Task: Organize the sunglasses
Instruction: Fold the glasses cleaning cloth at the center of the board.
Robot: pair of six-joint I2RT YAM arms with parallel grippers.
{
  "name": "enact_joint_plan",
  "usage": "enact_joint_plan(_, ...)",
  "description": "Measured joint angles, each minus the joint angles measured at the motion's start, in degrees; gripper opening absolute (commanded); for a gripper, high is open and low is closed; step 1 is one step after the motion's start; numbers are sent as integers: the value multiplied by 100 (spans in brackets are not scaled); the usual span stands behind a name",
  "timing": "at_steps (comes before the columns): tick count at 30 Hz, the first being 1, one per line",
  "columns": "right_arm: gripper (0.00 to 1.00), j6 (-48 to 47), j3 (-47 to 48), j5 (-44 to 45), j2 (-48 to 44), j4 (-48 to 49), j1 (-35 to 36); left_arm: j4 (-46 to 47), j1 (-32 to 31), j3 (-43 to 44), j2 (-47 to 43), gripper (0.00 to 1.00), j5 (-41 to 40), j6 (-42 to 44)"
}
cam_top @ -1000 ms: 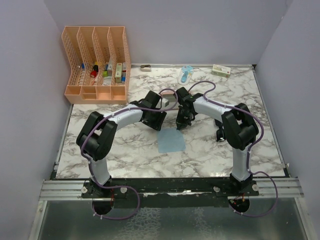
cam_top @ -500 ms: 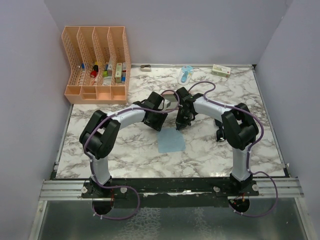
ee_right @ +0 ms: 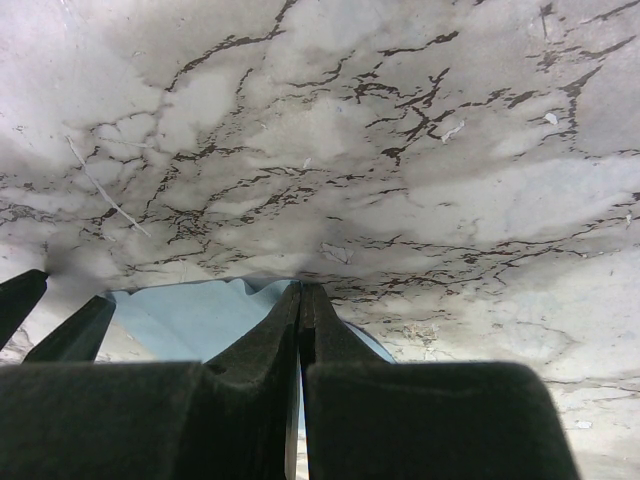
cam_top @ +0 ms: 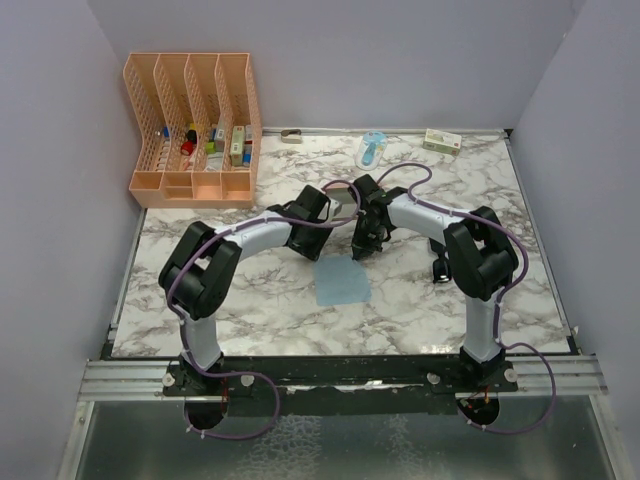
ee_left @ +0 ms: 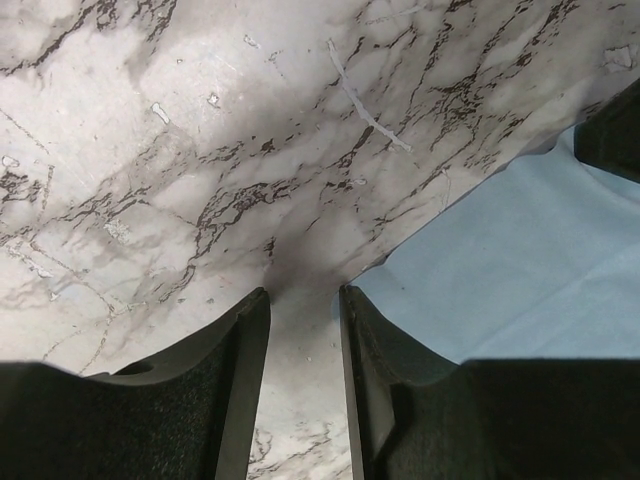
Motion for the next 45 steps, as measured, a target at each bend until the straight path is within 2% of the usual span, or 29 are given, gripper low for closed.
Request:
enact_joint_plan(9, 1, -2, 0, 0, 2, 2, 0, 76, -120, -369, -310, 48, -15, 42)
enact_joint_plan(27, 1, 59, -136, -9, -59, 136, -2, 22, -212, -365, -299, 45, -50, 20)
enact_joint_plan(39, 1, 66, -144, -17, -63, 144, -4, 96, -306, -304, -208, 34, -66, -28)
enact_joint_plan(45, 1, 72, -151, -55, -63, 151, -20, 188, -308, -225, -114, 7, -57, -48)
